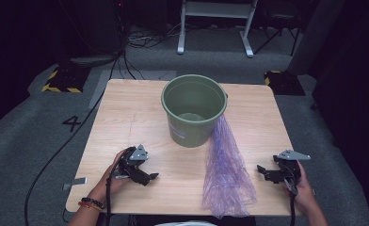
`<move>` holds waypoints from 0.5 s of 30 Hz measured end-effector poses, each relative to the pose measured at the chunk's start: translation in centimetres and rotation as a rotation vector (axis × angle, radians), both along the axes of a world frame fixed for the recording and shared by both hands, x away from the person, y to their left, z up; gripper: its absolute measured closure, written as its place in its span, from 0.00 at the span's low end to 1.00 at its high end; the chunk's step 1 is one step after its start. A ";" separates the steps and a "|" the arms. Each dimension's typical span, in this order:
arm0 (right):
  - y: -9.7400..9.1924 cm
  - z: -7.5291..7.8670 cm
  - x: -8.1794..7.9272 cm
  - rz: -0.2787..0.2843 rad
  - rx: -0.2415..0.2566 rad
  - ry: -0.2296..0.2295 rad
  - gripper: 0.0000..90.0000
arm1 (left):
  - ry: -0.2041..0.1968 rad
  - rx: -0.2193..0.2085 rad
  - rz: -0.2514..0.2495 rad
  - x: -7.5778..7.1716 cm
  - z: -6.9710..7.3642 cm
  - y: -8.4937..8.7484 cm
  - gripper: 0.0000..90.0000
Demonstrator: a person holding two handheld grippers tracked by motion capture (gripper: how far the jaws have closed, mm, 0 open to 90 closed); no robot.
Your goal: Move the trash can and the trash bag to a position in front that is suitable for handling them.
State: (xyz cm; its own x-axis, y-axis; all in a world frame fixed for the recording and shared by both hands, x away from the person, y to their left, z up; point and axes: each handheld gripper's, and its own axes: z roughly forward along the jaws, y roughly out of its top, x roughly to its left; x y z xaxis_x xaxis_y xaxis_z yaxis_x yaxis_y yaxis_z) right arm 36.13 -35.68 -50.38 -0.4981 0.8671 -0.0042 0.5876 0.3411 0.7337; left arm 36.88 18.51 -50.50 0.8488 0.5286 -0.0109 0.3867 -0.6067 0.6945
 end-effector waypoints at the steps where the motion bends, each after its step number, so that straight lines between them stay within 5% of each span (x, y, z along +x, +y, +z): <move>1: 0.0 0.0 0.0 0.001 0.001 0.001 0.13 | 0.000 0.000 0.000 0.0 0.0 0.0 0.04; 15: -0.3 0.0 -0.1 0.002 0.012 -0.003 0.18 | -0.004 0.004 0.024 -0.3 0.0 0.0 0.04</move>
State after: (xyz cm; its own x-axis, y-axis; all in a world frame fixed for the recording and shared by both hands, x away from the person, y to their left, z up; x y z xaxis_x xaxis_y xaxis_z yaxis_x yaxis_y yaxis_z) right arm 36.00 -36.01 -50.34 -0.4996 0.8663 0.0046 0.5848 0.3333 0.7396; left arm 36.60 18.53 -50.49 0.8360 0.5486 -0.0056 0.3986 -0.6003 0.6933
